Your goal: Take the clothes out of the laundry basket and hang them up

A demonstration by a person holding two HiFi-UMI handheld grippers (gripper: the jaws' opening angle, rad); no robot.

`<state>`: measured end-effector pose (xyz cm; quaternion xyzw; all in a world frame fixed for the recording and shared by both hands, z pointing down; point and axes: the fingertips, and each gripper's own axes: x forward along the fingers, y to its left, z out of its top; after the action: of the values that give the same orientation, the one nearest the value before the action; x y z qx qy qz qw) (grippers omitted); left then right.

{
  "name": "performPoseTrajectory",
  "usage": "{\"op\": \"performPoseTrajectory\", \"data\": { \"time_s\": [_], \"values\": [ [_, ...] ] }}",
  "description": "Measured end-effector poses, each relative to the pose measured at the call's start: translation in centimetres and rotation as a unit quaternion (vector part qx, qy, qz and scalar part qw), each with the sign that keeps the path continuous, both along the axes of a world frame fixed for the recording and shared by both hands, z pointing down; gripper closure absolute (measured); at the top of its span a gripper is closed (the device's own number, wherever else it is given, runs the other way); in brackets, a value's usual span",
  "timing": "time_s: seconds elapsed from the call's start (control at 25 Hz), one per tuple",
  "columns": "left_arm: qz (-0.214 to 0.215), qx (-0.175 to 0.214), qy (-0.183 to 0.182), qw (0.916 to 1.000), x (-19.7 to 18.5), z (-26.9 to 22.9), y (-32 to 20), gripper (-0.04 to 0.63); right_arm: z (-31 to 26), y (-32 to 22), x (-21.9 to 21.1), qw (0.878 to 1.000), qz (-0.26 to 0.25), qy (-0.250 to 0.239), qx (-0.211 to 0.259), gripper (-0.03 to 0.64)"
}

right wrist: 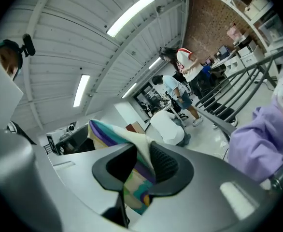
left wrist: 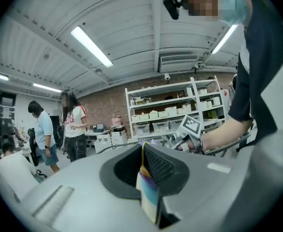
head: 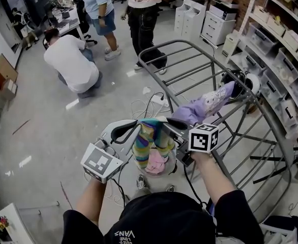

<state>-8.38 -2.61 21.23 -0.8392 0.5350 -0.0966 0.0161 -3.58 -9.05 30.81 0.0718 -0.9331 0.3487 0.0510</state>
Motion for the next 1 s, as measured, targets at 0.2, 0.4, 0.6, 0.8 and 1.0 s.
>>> {"op": "performPoseTrajectory", "data": {
  "time_s": [0.2, 0.4, 0.6, 0.8, 1.0],
  "values": [
    [-0.023, 0.007, 0.008, 0.9997, -1.5, -2.0, -0.5, 0.582, 0.1, -0.2, -0.6, 0.999, -0.003, 0.016, 0.032, 0.431],
    [-0.044, 0.016, 0.014, 0.9988, -3.4, -3.4, -0.1, 0.581, 0.0, -0.4, 0.9, 0.988, 0.072, 0.042, 0.127, 0.423],
    [-0.072, 0.031, 0.036, 0.9963, -5.4, -5.0, 0.2, 0.581, 1.3, 4.3, -1.4, 0.986, 0.015, 0.037, 0.162, 0.507],
    [-0.077, 0.037, 0.036, 0.9957, -5.2, -6.3, 0.2, 0.581, 2.8, 6.9, -4.0, 0.985, -0.016, 0.044, 0.166, 0.584],
    [-0.074, 0.043, 0.043, 0.9954, -5.0, -7.4, 0.5, 0.581, 3.8, 8.0, -5.8, 0.982, -0.011, 0.067, 0.178, 0.527]
  ]
}}
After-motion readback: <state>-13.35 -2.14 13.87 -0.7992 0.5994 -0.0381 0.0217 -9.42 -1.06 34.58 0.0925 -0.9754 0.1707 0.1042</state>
